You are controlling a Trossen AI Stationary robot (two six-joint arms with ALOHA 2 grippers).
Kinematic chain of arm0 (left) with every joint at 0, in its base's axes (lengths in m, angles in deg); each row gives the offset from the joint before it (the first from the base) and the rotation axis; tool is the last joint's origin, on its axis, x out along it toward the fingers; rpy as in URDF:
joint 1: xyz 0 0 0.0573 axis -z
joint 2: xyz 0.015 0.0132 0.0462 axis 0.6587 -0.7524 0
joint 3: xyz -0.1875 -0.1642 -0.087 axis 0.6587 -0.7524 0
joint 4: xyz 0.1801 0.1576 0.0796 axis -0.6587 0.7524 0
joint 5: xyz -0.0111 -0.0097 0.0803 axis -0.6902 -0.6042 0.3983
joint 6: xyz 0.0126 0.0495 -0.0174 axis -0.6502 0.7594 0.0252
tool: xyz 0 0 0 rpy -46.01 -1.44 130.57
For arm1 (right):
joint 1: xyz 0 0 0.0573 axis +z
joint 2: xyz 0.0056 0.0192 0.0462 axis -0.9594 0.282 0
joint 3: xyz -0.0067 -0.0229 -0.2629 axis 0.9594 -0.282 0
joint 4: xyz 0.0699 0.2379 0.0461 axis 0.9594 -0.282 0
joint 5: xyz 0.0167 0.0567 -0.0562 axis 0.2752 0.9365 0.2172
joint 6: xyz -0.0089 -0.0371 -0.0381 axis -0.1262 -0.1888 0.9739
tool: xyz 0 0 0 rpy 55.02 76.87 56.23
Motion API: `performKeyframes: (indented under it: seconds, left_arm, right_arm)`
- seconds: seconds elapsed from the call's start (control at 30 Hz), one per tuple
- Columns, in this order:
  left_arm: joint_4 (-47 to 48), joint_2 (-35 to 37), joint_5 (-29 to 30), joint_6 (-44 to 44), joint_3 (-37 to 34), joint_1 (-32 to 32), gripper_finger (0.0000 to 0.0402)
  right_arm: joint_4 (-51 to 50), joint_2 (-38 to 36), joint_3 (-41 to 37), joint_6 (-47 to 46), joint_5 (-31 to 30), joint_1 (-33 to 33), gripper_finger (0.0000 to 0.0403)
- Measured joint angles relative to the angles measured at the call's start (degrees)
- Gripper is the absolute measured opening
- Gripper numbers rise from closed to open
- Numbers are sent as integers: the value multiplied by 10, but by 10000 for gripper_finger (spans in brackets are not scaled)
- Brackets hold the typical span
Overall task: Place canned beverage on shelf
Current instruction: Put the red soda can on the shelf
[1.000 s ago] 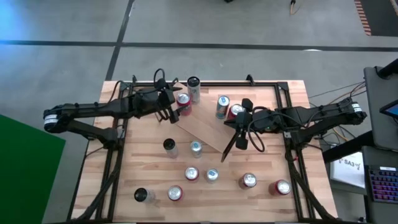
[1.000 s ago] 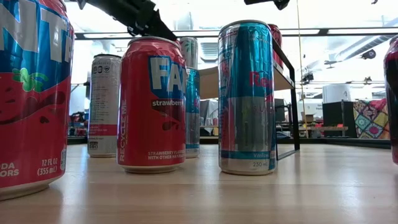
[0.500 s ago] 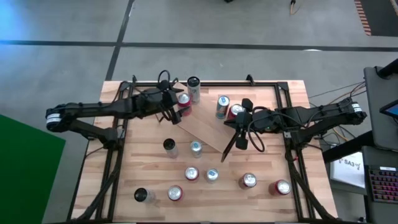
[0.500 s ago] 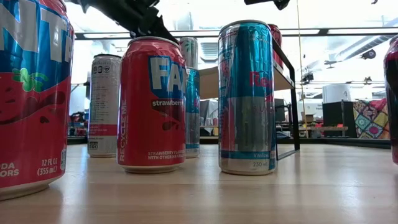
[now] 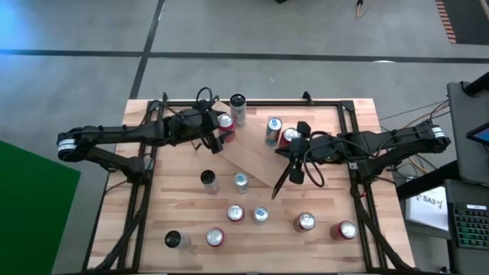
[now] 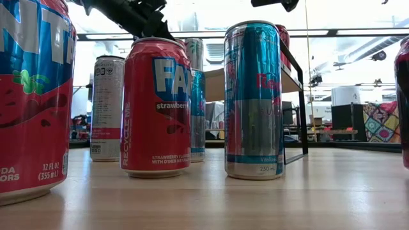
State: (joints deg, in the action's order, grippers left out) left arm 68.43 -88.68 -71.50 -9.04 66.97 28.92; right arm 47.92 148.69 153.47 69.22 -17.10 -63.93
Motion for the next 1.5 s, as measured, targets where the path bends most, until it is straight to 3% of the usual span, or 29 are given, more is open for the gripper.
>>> performKeyframes:
  seconds: [0.13, 0.27, 0.73, 1.5]
  left_arm:
    - [5, 1, 0, -2, 1, 0, 298]
    - [13, 3, 4, -2, 2, 0, 294]
    - [75, 41, 20, 10, 1, -4, 310]
    - [80, 47, 21, 12, -1, -5, 345]
  right_arm:
    - [0, 0, 0, -7, 0, 0, 9]
    - [0, 0, -1, -9, 0, 0, 9]
    - [1, 0, -1, -13, 0, 0, 9]
    - [4, 0, -12, -27, 0, 0, 9]
